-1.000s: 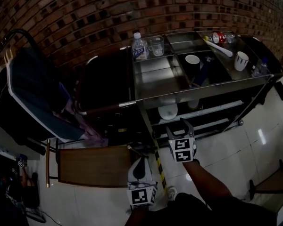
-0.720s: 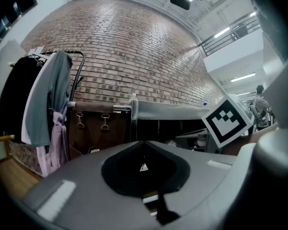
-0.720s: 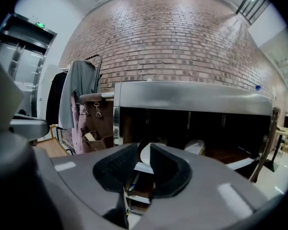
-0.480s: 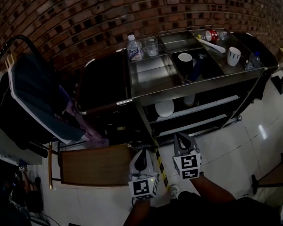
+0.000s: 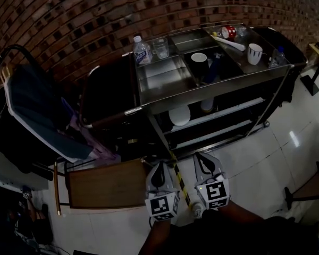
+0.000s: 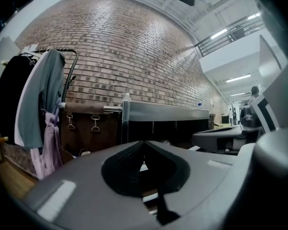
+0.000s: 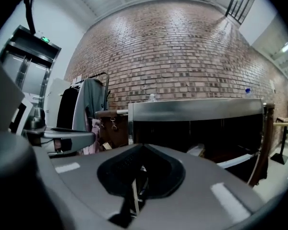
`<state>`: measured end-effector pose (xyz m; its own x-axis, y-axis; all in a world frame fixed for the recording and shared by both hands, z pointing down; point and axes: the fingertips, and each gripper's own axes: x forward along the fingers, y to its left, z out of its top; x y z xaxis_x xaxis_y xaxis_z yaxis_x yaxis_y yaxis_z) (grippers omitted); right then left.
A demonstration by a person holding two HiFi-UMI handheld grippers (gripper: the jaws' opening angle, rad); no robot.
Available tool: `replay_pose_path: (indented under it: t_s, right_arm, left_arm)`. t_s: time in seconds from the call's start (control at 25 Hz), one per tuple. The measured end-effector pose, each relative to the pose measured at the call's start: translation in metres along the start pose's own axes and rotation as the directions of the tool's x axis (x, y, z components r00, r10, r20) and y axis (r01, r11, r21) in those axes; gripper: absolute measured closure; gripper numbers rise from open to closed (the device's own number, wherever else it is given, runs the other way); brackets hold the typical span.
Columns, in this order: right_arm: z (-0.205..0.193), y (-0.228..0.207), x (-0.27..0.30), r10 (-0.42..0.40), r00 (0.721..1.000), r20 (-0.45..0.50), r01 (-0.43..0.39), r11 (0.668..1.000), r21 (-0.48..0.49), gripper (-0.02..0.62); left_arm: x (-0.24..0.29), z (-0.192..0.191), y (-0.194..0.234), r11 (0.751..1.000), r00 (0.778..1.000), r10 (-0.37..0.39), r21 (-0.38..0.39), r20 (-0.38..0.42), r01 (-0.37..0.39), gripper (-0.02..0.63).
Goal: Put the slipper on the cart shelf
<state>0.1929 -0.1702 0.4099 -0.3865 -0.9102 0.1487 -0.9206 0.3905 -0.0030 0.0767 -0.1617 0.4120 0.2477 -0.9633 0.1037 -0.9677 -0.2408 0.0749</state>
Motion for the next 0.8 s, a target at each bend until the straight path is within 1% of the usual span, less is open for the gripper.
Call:
replay_pose_path:
  t_s: [0.12,0.4,0.48,0.64,0.8]
  right_arm:
    - [0.003,0.003,-0.005,-0.01,1.0,0.019,0.01,1.0,-0.004,0.594]
    - [-0.008,0.006,-0.009,-0.03,1.0,0.003,0.03,0.998,-0.052,0.594]
    - [-0.007,0.01,-0.012,-0.019,1.0,0.014,0.02,0.997,-0.073,0.594]
    - [0.01,0.024,-0.017,0.013,0.999,0.045,-0.006,0.988,-0.152,0.594]
    - [0.002,0.026,-0.021,0.013,0.999,0.037,-0.007,0.99,-0.139,0.594]
  left_arm:
    - [-0.003,-0.003,-0.001,1.0,1.0,-0.005,0.007,-0.008,0.005,0.591]
    - [-0.008,-0.002,0.001,1.0,1.0,-0.001,0.015,-0.002,0.001,0.591]
    - [-0.011,-0.002,0.001,1.0,1.0,0.002,0.017,-0.001,-0.002,0.591]
    - [-0.015,-0.003,0.003,1.0,1.0,0.013,0.027,0.004,-0.013,0.59]
    - [-0.02,-0.003,0.001,0.999,1.0,0.017,0.032,0.007,-0.017,0.591]
